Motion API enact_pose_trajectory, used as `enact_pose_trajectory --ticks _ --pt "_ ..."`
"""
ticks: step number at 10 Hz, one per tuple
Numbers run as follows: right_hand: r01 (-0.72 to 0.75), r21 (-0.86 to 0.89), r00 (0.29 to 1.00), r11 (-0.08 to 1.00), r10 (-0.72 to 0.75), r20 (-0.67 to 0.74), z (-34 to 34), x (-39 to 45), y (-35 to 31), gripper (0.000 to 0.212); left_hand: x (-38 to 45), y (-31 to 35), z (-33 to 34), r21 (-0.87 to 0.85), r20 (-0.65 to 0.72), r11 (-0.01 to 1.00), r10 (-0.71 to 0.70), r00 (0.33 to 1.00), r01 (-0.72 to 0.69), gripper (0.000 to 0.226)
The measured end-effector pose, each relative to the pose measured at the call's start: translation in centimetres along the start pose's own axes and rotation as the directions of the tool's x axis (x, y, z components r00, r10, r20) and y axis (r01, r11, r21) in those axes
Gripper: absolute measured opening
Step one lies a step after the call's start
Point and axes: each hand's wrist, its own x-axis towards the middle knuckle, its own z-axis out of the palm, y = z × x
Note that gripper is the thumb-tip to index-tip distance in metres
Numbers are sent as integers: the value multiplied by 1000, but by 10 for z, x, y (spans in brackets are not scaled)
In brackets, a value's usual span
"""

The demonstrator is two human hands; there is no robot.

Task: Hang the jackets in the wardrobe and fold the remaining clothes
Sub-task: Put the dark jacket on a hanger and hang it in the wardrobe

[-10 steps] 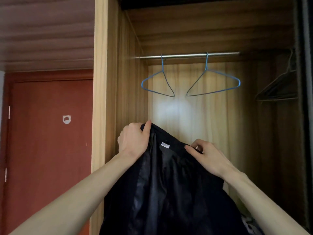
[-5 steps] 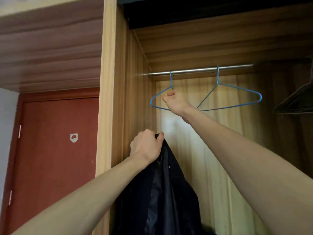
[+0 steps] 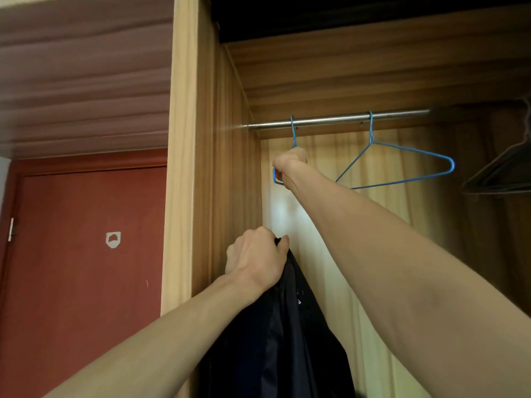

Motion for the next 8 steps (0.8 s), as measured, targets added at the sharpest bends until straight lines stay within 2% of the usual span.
enact_pose_trajectory --ticks 1,2,3,4,6,7,8 --pt "-57 -4 996 998 56 -72 -15 39 10 26 -2 0 1 11 15 1000 -13 1000 13 53" --pt "-43 15 979 999 45 -199 -32 39 15 22 -2 1 1 6 17 1000 -22 1000 22 52" --pt "56 -117 985 992 -74 -155 -56 35 16 23 -1 -1 -1 -15 31 1000 -20 999 21 53" --pt "151 -93 975 984 -164 -149 -70 34 11 22 -2 -2 -1 -28 28 1000 -12 1000 12 55" --pt "192 -67 965 979 -201 -168 -78 -4 44 28 -9 -3 3 -28 21 999 -21 1000 22 55" --pt "192 -37 946 981 -195 -260 -81 -41 79 22 -12 -6 6 -34 31 998 -43 999 44 54" --pt "166 1 950 986 -159 -269 -85 -65 107 18 -17 -5 7 -40 41 998 -56 998 57 53"
